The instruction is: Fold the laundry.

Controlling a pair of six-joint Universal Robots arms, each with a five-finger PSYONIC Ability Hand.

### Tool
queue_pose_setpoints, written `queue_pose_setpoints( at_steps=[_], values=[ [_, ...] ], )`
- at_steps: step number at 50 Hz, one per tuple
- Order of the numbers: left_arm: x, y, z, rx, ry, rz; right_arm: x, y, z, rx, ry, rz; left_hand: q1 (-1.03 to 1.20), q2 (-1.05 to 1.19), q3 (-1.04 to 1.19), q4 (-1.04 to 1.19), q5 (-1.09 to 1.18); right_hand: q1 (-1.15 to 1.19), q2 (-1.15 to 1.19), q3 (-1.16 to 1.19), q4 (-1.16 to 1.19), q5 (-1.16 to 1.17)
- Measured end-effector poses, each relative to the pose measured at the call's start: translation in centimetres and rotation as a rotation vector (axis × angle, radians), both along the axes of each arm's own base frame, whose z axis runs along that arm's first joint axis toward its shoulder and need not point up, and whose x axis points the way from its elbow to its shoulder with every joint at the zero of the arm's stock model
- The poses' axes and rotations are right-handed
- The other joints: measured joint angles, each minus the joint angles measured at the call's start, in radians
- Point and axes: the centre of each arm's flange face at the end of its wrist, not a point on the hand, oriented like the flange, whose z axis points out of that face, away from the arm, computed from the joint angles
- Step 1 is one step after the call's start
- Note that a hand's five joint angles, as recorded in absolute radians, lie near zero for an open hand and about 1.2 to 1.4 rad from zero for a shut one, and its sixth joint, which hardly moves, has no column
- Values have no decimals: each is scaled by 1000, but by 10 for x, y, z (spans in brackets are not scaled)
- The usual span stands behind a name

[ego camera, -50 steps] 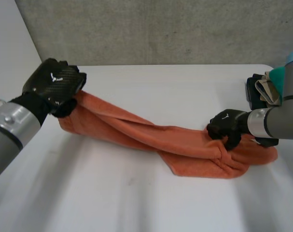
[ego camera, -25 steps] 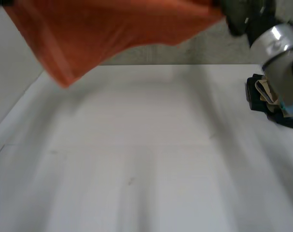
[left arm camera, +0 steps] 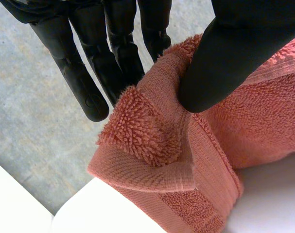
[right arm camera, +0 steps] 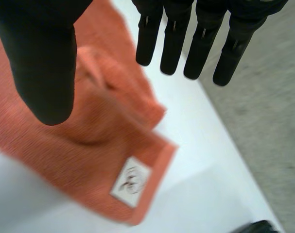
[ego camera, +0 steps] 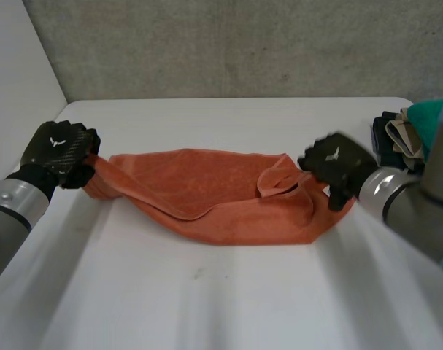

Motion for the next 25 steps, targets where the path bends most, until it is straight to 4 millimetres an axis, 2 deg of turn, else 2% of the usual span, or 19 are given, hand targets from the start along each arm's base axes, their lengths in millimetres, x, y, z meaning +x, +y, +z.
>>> queue_pose_setpoints(
  at_steps=[2, 4, 7, 9, 13, 17, 25],
  values=[
    [1, 2, 0, 15, -2, 3, 0, -3, 22, -11, -28, -10, 0, 0, 0, 0, 0, -53, -56, -54, -62, -59],
    [1, 3, 0, 23, -2, 4, 0, -5, 31, -8, -40, -13, 0, 0, 0, 0, 0, -74, -68, -71, -83, -79],
    [1, 6, 1, 35, 0, 4, 4, -12, 40, 15, -42, -9, 0, 0, 0, 0, 0, -88, -70, -81, -96, -93],
    [1, 8, 2, 40, 2, 3, 9, -16, 38, 50, -23, 3, 0, 0, 0, 0, 0, -88, -70, -81, -95, -93],
    [1, 12, 5, 42, 6, 0, 17, -22, 27, 122, 38, 34, 0, 0, 0, 0, 0, -88, -70, -81, -93, -84],
    [0, 17, 13, 36, 13, -3, 24, -33, -1, 200, 145, 62, 0, 0, 0, 0, 0, -85, -70, -80, -93, -64],
    [1, 18, 18, 28, 16, -1, 24, -63, -40, 143, 180, 29, 0, 0, 0, 0, 0, -85, -68, -78, -92, -49]
  ],
)
